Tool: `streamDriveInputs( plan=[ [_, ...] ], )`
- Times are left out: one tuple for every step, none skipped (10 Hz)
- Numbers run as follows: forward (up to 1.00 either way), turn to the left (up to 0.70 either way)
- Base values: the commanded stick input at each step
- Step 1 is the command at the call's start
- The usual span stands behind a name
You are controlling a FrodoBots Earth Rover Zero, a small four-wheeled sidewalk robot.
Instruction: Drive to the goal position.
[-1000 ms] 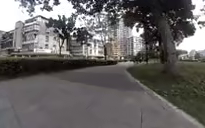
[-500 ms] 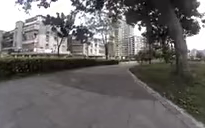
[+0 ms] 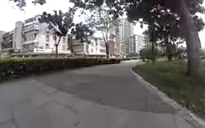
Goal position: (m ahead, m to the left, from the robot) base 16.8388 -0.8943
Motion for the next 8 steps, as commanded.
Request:
streamDriveInputs(
  plan=[
    [0.85, 0.0],
    [0.85, 0.0],
    [0.85, 0.0],
    [0.85, 0.0],
    [0.85, 0.0],
    [0.85, 0.0],
    [0.85, 0.0],
    [0.85, 0.0]
  ],
)
